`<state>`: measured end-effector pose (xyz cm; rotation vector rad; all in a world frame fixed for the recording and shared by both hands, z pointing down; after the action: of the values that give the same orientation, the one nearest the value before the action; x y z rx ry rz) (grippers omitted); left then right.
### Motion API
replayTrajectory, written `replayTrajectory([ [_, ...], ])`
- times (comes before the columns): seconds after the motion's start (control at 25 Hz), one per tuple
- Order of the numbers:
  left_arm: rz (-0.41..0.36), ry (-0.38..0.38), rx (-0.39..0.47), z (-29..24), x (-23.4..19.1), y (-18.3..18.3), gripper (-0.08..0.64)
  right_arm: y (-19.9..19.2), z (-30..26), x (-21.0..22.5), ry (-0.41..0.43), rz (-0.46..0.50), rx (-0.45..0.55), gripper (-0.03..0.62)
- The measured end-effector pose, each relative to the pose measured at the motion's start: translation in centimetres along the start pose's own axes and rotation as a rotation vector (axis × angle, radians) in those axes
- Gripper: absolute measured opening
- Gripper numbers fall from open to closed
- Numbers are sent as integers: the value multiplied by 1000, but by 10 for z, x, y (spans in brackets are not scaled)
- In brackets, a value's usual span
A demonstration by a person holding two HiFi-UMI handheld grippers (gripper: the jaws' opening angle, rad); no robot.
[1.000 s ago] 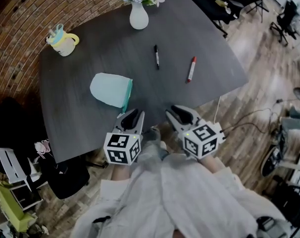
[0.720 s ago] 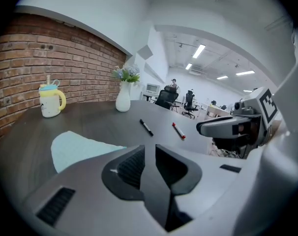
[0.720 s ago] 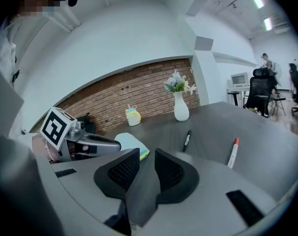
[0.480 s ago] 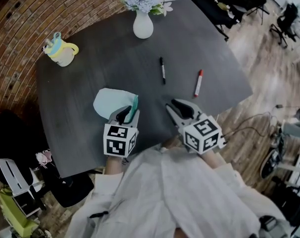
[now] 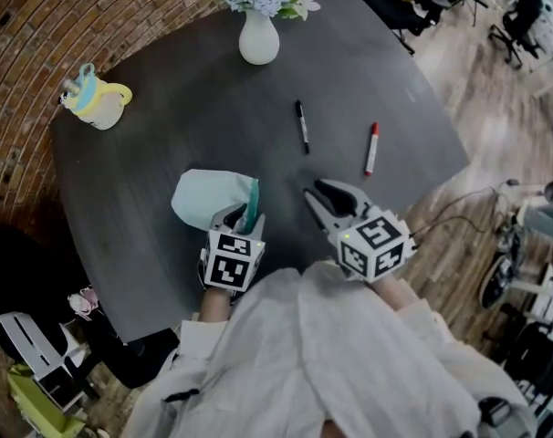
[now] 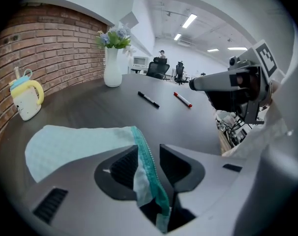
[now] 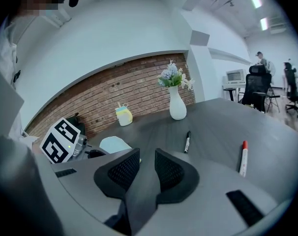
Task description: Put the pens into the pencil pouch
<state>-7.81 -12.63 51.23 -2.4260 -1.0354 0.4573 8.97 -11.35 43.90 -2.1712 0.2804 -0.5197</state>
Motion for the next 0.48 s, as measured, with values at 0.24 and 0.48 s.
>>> replayTrajectory([
  [0.24, -15, 27, -28, -5, -5, -8, 120, -8, -1, 3, -16, -3, -49, 78],
  [0.48, 7, 37, -45, -9, -4, -10, 120, -7, -3, 5, -2, 10, -71, 78],
])
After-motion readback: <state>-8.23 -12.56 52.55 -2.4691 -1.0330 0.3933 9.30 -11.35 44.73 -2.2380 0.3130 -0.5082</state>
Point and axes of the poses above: the fingertips, and each gripper's own axes: z backward along the fingers, x to its right, y out of its top, the point moved 5 cm from there along z, backward along the fingers, and after that the axes turned 5 degrees about -x, right-handed, at the moved point
